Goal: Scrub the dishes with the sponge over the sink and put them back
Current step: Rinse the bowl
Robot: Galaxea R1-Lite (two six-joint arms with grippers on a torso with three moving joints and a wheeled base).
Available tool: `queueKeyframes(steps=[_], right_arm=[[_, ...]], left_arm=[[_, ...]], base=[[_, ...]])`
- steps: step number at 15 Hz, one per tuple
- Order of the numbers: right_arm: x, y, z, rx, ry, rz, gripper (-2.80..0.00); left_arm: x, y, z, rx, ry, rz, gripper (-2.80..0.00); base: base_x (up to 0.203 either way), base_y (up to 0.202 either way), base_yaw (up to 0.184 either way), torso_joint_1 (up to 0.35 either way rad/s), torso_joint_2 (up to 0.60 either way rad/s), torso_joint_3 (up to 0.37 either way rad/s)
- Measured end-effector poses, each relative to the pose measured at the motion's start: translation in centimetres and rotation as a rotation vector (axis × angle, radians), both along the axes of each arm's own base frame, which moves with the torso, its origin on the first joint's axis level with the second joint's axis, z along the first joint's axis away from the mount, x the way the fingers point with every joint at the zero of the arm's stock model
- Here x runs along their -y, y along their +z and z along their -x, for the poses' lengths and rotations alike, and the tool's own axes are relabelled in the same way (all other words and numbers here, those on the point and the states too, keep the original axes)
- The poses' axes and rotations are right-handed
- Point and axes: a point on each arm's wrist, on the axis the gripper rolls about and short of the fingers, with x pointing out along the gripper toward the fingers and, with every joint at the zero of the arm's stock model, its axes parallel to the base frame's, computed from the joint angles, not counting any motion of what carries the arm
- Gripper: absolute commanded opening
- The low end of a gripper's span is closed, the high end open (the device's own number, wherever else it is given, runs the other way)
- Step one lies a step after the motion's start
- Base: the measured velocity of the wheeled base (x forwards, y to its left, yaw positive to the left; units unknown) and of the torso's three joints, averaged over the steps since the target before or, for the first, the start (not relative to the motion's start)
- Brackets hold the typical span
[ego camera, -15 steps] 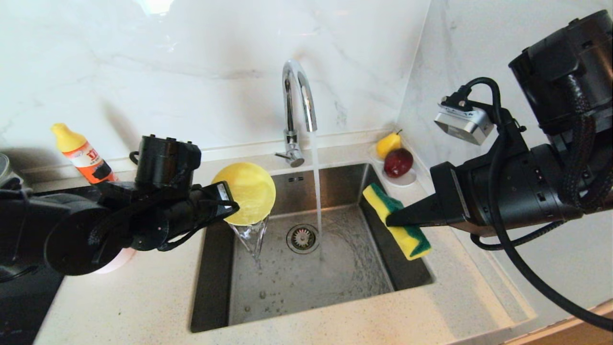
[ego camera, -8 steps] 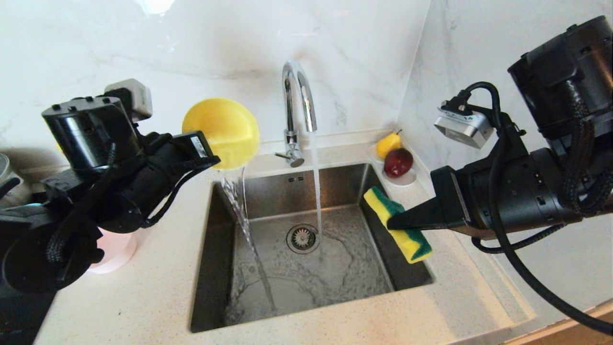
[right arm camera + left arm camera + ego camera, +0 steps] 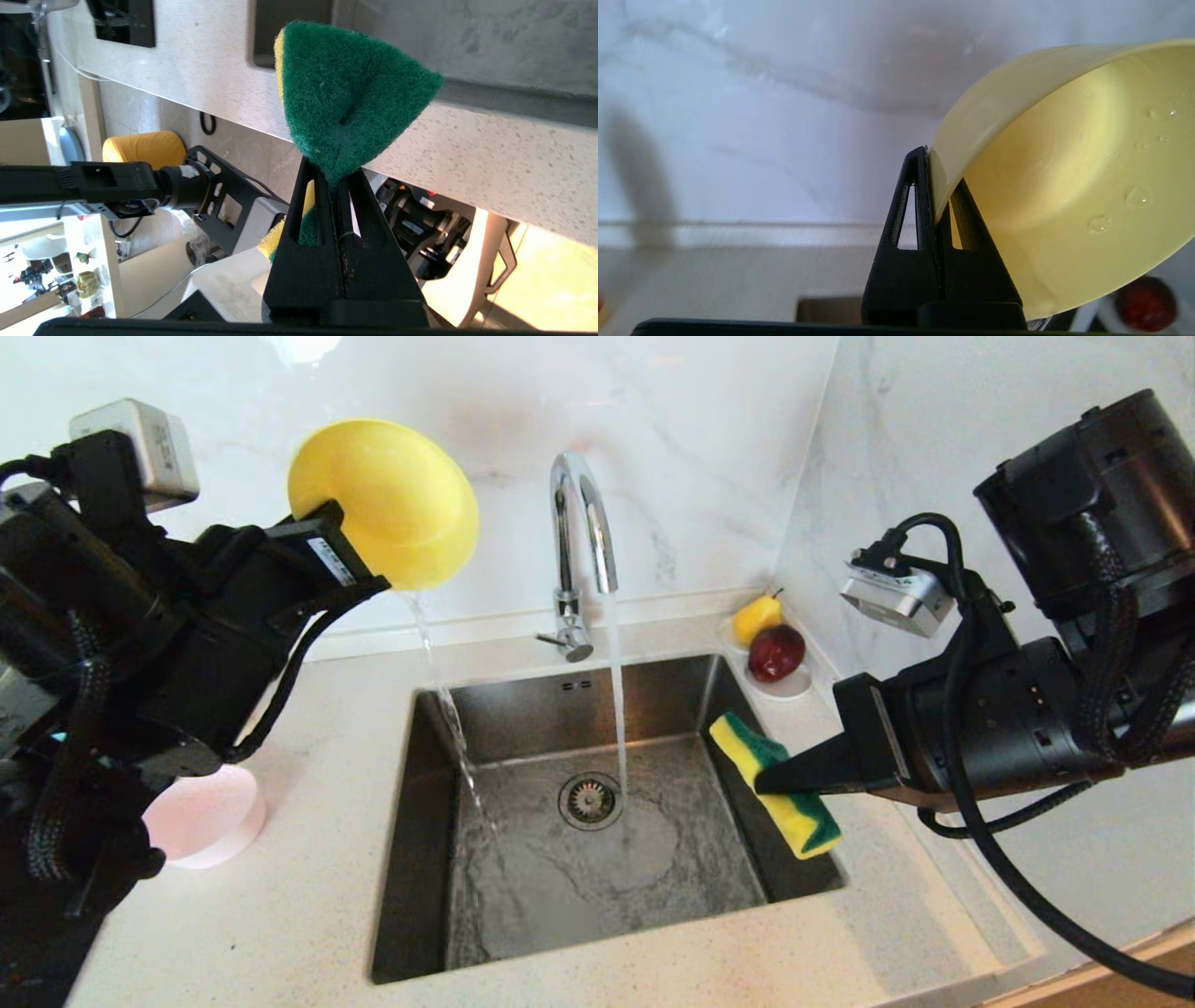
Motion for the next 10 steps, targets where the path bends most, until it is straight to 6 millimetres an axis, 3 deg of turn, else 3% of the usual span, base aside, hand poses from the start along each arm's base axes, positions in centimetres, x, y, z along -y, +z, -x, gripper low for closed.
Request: queueKeyframes(steps=[6, 10], right_arm=[[0.3, -0.1, 0.0, 0.0, -0.009, 0.001, -2.8], [0.8, 0.1, -0.2, 0.005, -0.028, -0.002, -2.8]], left_arm=[[-0.2, -0.6, 0.5, -0.006, -0.01, -0.029, -2.8], [-1.8, -1.7, -0.6, -0.232, 0.059, -0.072, -2.8]], base=[[0.0, 0.0, 0.0, 0.0, 0.0, 0.0], [0.0, 0.0, 0.0, 0.0, 0.0, 0.0]])
